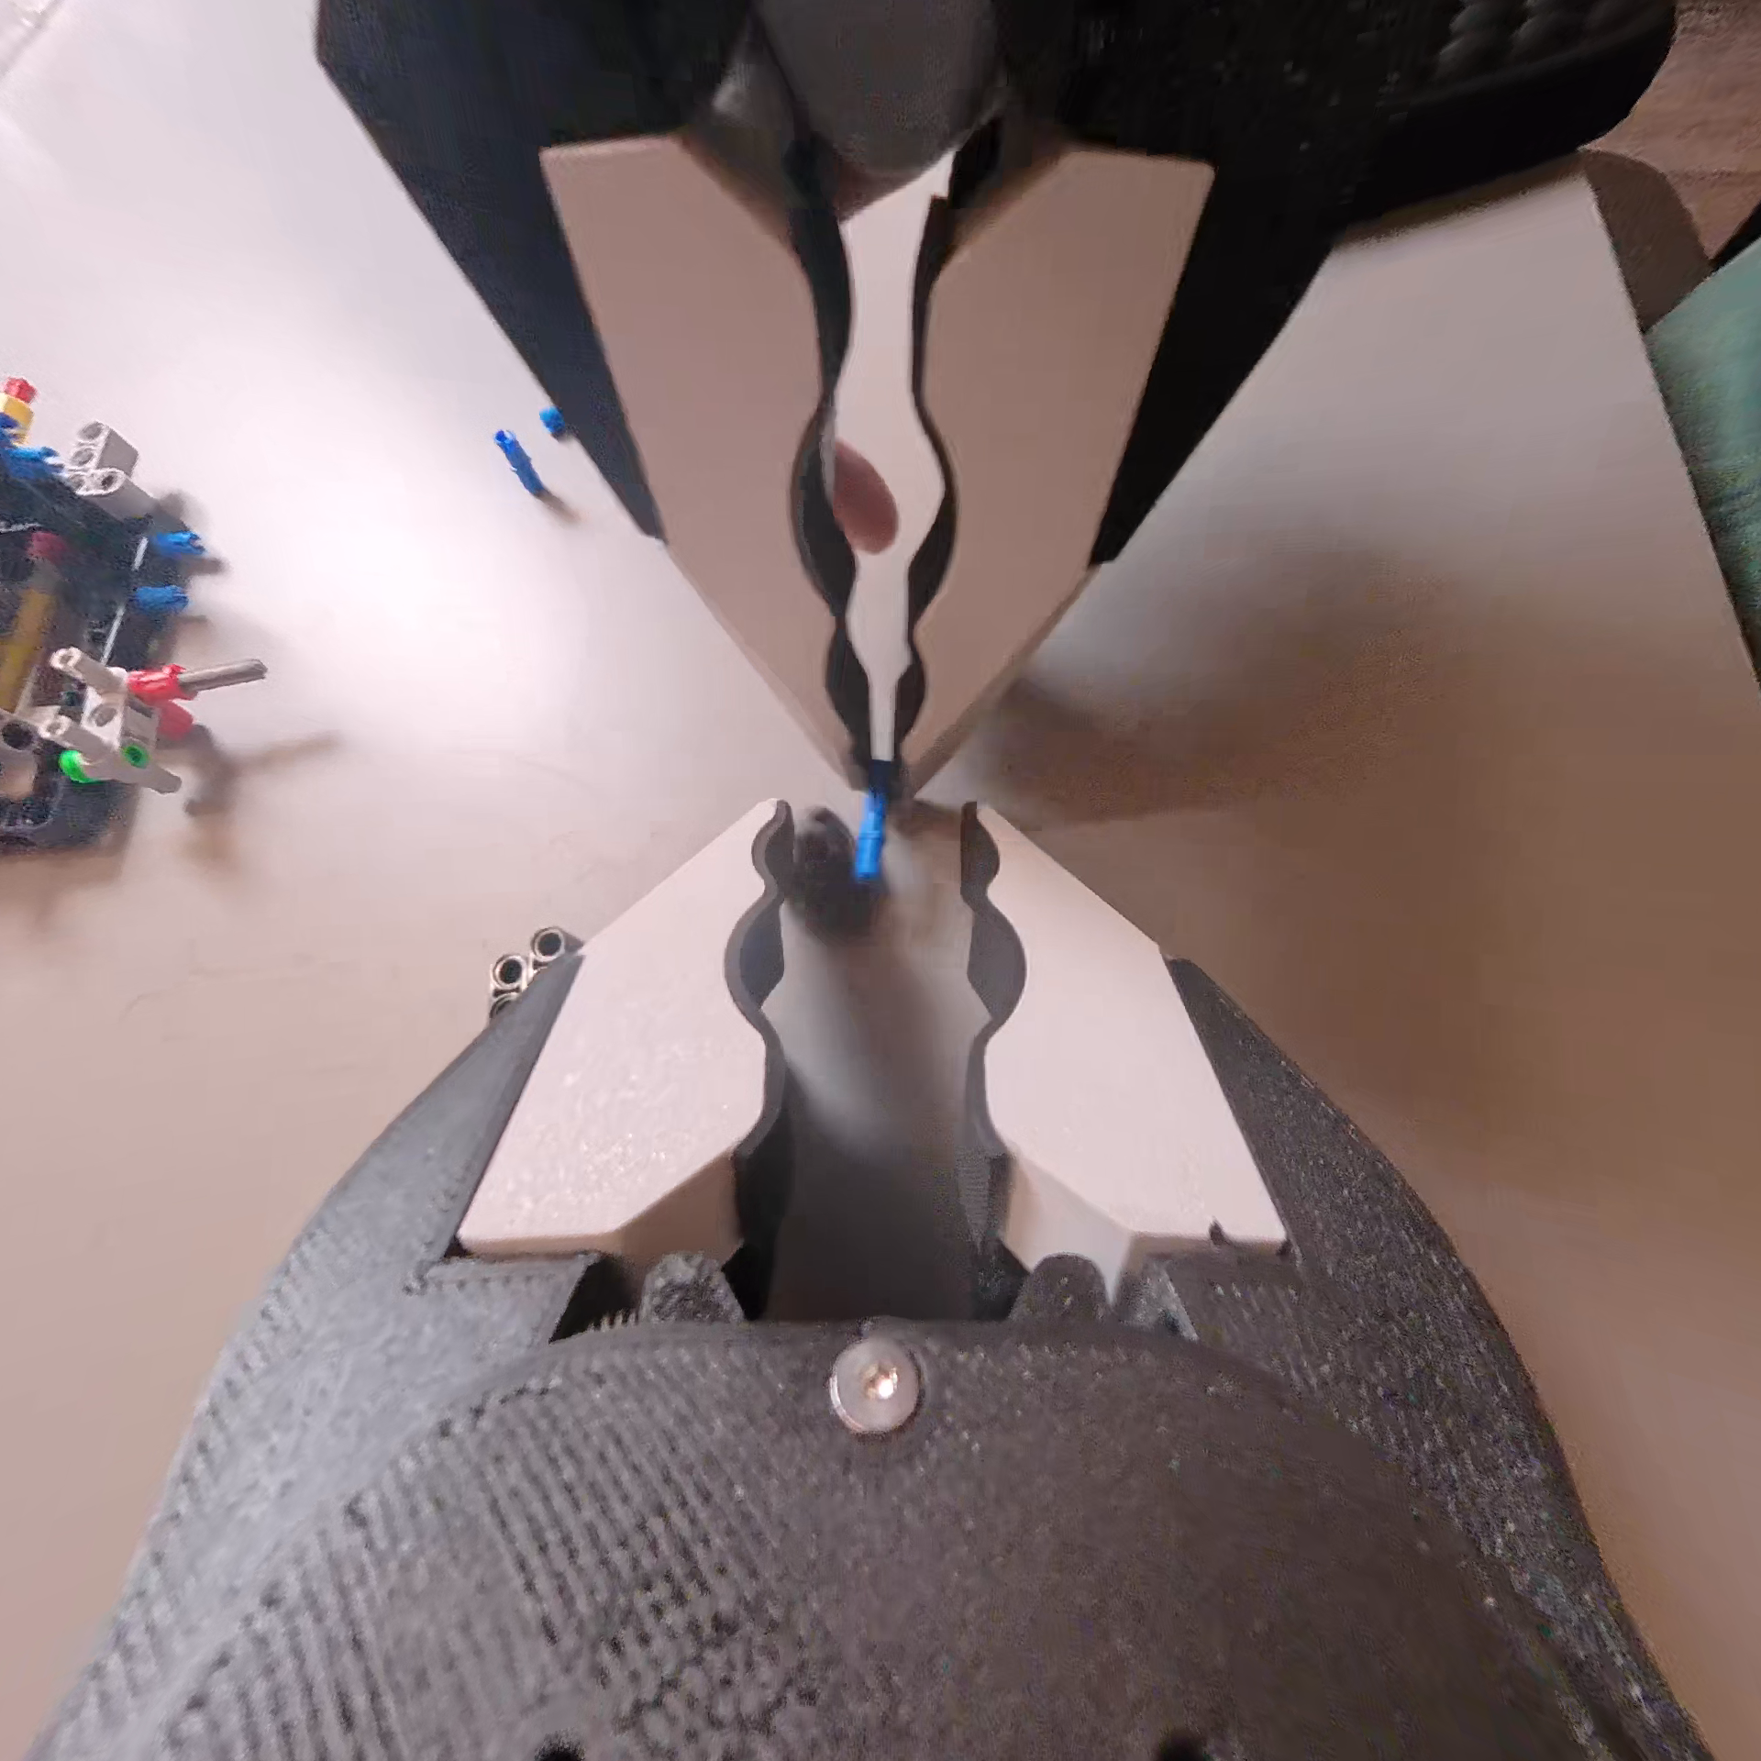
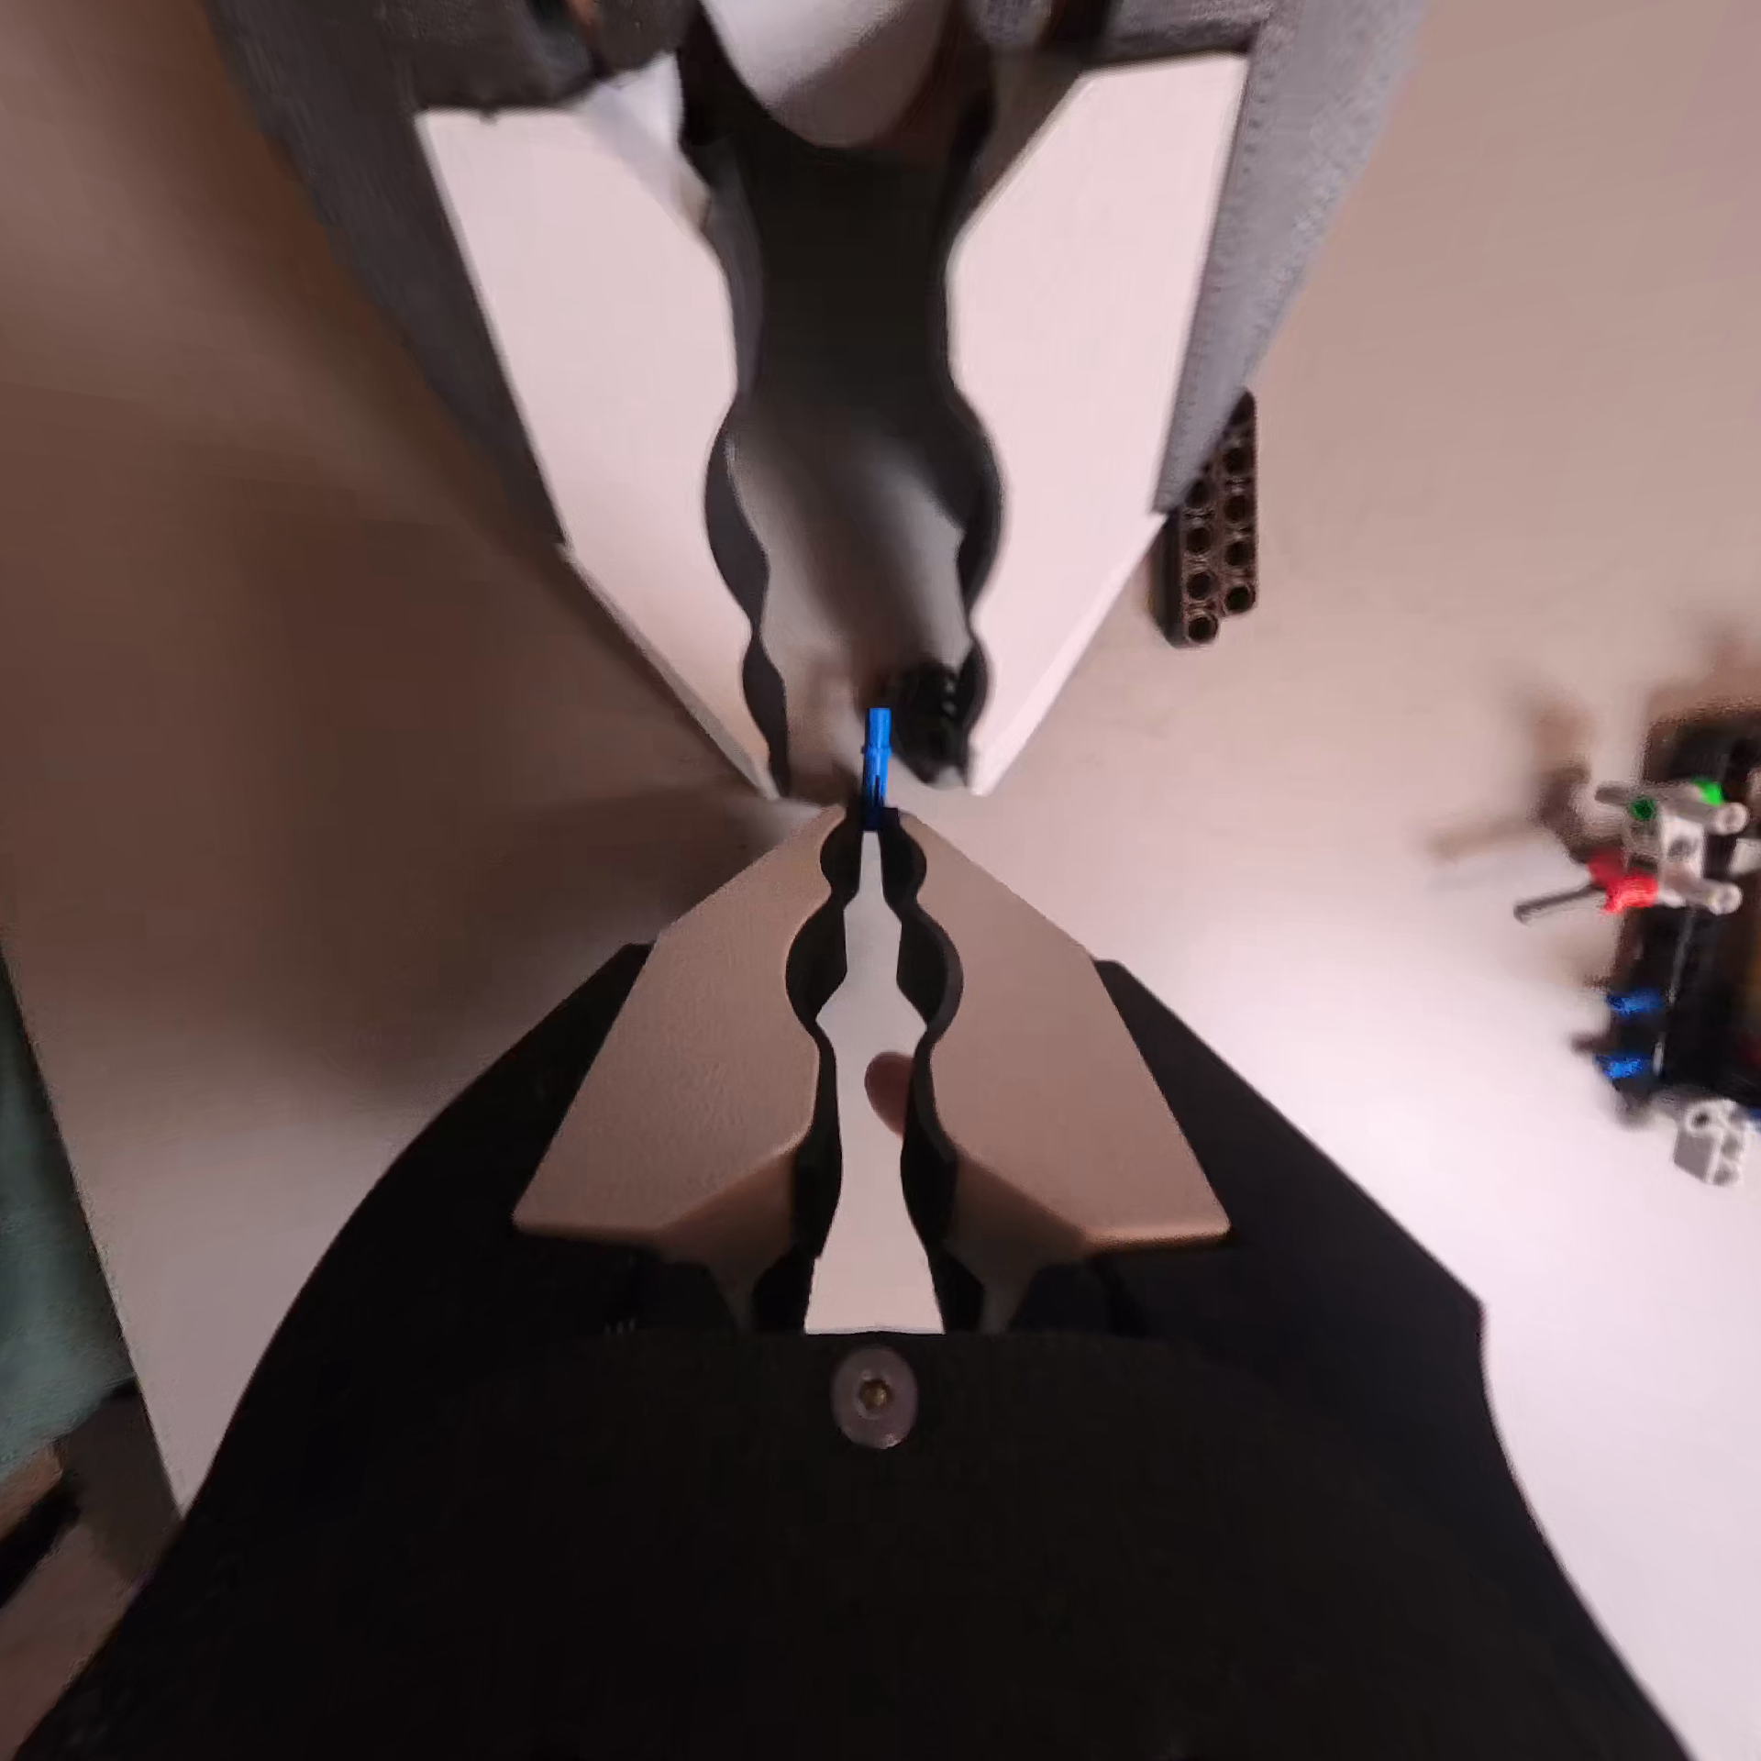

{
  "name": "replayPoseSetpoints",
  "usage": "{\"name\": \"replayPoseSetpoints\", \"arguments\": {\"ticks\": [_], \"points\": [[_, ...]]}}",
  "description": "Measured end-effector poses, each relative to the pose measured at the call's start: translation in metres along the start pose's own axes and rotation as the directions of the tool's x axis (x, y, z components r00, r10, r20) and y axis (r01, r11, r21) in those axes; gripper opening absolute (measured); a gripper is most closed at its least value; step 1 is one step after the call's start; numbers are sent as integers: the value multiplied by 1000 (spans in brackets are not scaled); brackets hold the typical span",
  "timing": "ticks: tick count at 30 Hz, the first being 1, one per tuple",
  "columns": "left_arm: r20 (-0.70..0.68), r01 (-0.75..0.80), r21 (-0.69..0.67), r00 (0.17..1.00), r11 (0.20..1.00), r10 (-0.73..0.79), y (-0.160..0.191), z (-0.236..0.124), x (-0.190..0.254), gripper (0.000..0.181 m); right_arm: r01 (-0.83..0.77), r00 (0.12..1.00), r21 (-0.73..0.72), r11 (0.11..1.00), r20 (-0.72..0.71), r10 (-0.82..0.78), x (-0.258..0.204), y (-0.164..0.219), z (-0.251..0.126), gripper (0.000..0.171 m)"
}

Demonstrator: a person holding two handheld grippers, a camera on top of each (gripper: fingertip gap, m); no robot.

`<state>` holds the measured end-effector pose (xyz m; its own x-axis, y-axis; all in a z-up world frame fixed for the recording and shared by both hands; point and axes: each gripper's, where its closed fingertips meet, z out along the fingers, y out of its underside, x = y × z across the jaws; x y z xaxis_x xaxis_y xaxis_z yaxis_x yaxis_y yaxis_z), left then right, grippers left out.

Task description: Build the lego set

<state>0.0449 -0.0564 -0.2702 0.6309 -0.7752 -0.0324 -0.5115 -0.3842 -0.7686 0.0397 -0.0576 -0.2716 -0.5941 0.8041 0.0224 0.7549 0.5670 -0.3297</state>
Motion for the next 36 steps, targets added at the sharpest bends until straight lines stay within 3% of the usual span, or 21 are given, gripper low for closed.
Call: {"name": "replayPoseSetpoints", "arguments": {"ticks": [5, 9, 14, 17, 23, 29, 34, 36], "points": [[2, -16, 0, 1000, 1000, 16, 1, -1, 1, 29, 5, 999, 52, 999, -33, -3, 9, -8, -20, 1], [21, -57, -36, 998, 998, 58, 5, -11, -3, 39, -36, 999, 111, 993, -19, 38, 2, -1, -23, 1], [-15, -44, -48, 999, 998, 43, 14, -46, -1, 38, -104, 992, 335, 937, -26, 120, 0, -1, -28, 1], [9, -22, -54, 1000, 998, 23, 26, -48, -6, 34, -125, 987, 454, 882, -34, 158, 2, -3, -30, 1], [41, 5, 214, 999, 977, -14, -33, -49, -1, 25, -89, 988, 609, 788, -47, 148, -4, -22, -36, 1], [54, 12, 219, 998, 976, -25, -35, -45, -1, 1, -42, 987, 682, 730, -85, 136, -3, -29, -49, 1], [-34, 105, 406, 994, 908, -100, -63, -64, 0, 0, 4, 987, 840, 542, -91, 135, -4, -41, -86, 1], [-75, 161, 468, 987, 869, -143, -70, -72, -2, 0, 21, 986, 863, 505, -102, 134, -5, -43, -95, 1]]}}
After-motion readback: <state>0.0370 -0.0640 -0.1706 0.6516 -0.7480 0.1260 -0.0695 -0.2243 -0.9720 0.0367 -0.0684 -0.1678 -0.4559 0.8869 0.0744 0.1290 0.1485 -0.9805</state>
